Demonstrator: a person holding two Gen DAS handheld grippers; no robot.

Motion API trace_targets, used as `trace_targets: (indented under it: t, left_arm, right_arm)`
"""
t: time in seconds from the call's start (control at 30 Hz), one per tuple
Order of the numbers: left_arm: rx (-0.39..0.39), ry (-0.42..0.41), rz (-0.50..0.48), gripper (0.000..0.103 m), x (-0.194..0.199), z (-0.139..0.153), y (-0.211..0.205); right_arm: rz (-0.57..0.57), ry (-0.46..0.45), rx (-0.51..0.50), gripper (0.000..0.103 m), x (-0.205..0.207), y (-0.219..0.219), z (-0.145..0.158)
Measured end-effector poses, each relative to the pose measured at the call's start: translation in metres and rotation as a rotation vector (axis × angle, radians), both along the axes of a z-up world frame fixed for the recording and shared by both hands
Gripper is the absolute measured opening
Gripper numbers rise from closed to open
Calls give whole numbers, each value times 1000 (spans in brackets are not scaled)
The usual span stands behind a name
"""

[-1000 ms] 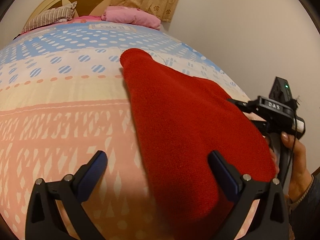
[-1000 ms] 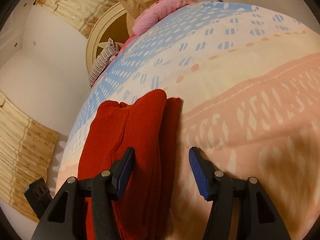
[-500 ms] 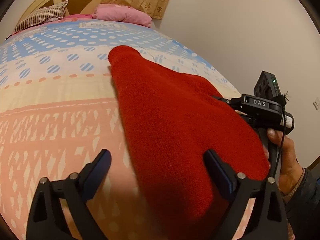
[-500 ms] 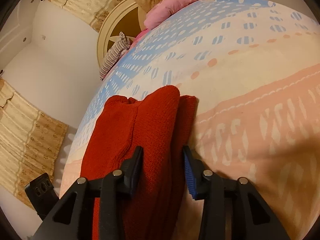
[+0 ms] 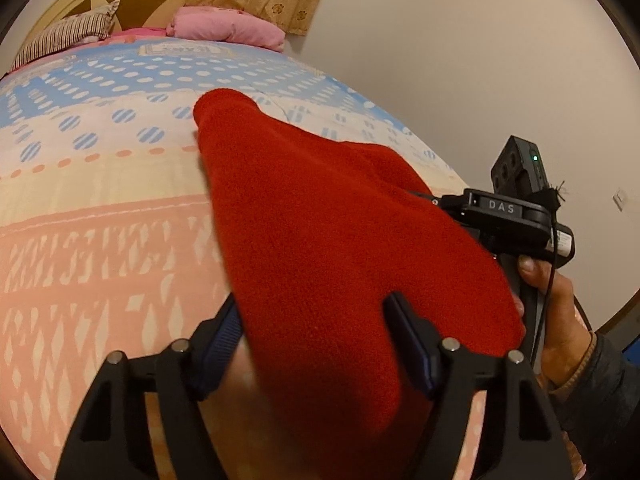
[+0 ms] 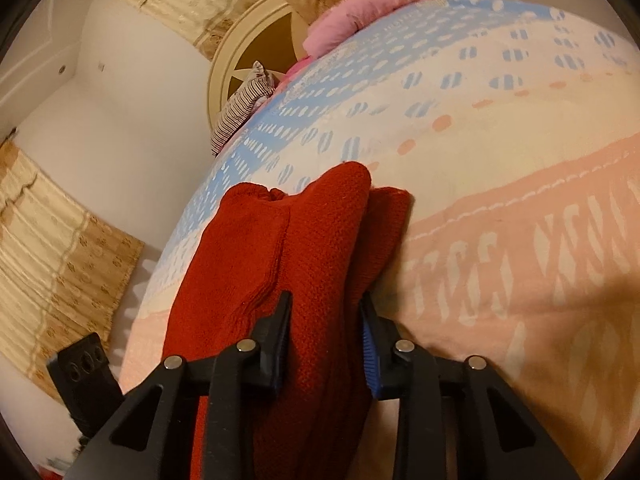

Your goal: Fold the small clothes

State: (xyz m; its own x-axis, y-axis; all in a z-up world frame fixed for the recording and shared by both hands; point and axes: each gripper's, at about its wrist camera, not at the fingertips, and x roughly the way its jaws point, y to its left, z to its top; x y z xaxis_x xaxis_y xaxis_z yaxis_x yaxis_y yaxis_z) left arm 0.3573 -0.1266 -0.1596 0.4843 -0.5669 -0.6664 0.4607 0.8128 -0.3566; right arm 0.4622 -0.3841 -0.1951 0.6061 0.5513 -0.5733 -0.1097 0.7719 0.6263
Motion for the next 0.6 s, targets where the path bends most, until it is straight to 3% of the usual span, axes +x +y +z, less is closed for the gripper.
trace_targets:
  t: [0.33, 0.47, 0.6]
  left_arm:
    - [78, -10, 1, 54, -6, 11, -8]
    - [157, -67, -7, 45, -17, 20, -14]
    - [210, -98, -9, 42, -27, 26, -14]
  right_arm:
    - [-14, -6, -33, 31, -1, 4, 2]
    - [-24, -23, -95, 28, -7, 12, 11]
    - [-19, -35, -95, 27, -14, 15, 19]
